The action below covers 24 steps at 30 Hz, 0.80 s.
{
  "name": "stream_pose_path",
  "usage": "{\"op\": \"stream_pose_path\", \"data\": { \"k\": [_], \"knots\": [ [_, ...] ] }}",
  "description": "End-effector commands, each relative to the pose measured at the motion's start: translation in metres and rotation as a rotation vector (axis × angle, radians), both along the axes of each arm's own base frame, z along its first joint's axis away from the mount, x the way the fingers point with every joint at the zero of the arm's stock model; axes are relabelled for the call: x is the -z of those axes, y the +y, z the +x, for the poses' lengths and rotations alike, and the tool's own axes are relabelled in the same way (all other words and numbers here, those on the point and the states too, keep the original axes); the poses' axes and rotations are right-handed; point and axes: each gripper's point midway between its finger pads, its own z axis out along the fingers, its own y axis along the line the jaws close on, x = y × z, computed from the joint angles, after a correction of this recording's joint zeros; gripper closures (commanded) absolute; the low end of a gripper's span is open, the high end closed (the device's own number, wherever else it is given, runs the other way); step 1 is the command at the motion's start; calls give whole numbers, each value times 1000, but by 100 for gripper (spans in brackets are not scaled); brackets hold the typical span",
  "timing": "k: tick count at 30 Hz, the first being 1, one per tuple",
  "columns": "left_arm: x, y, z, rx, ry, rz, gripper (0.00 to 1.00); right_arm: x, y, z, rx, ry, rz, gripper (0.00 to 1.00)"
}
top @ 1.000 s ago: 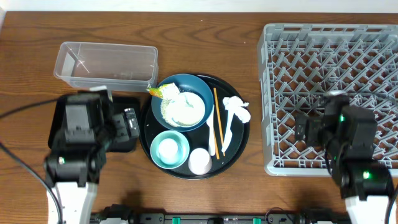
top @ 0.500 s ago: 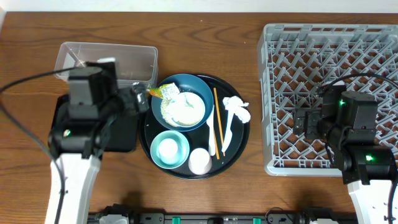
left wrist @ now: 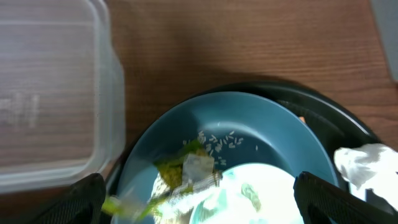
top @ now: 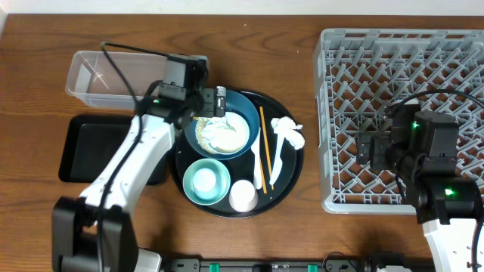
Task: Sort waste into correct bins and load items into the dishwasher rack
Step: 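Reach left gripper to the green snack wrapper on the blue plate and grasp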
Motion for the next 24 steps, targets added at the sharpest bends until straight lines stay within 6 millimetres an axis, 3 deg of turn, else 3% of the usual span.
{"op": "stream_pose_path", "data": {
  "k": [1, 6, 8, 15, 22, 24],
  "knots": [
    [3, -4, 11, -2, -13, 11, 2, -8, -1, 2, 11, -17, 16, 1],
    [23, -4, 10, -1, 39, 26, 0, -8, -1, 2, 11, -16, 16, 1],
    [32, -3, 7, -1, 67, 34, 5, -8, -1, 2, 12, -16, 16, 1],
    [38, -2, 2, -1, 99, 42, 39, -7, -1, 1, 12, -12, 16, 1],
    [38, -2, 2, -1, 99, 42, 94, -6, -1, 0, 12, -4, 16, 1],
    [37, -2, 2, -1, 95, 41, 94, -6, -1, 0, 12, -4, 15, 1]
  ]
}}
